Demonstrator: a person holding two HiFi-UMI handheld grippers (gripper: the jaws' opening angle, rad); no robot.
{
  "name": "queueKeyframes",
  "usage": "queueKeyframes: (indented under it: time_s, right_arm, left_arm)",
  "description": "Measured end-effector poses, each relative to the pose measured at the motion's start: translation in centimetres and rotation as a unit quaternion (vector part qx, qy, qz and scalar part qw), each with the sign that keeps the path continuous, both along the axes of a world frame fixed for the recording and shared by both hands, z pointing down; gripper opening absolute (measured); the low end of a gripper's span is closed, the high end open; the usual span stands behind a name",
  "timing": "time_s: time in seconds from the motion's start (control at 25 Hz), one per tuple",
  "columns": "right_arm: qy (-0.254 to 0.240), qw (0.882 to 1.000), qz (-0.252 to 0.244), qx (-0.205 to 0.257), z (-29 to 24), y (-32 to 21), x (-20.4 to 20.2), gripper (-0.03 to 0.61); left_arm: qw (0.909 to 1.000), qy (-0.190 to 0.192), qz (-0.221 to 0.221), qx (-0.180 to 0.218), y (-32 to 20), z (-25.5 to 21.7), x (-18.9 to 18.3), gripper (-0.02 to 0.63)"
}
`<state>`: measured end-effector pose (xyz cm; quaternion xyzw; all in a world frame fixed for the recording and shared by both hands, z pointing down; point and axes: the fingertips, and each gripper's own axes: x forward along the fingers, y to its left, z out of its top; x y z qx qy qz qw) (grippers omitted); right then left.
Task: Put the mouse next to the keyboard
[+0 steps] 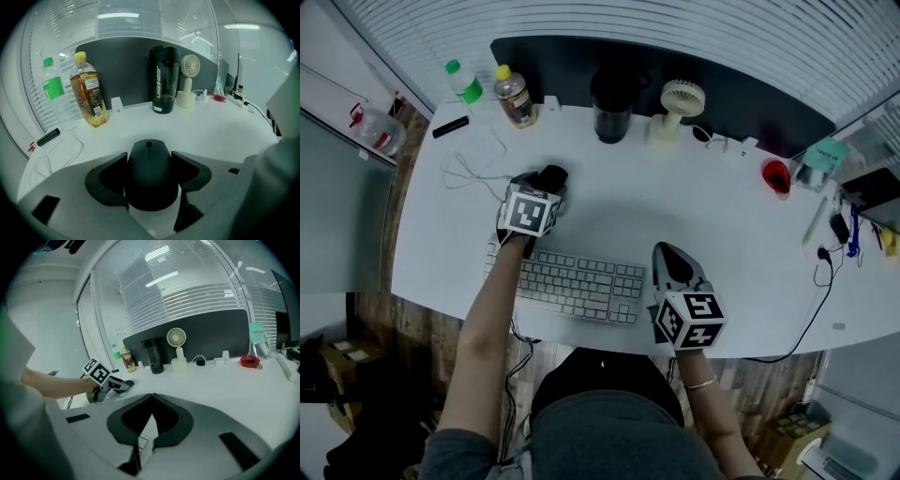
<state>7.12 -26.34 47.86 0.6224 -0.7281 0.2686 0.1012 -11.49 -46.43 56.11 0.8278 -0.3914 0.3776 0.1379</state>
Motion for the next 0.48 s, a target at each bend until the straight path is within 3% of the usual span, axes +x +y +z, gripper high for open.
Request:
queueKeyframes:
  time_s: [0.48]
  right_arm:
    - [0.003,1.0,0.0,0.005,-0.6,1.3,-1.1,0.005]
  left_arm:
    - [0.9993,0.022,0.002,0.028,2.0,-3.7,0.7,0.299]
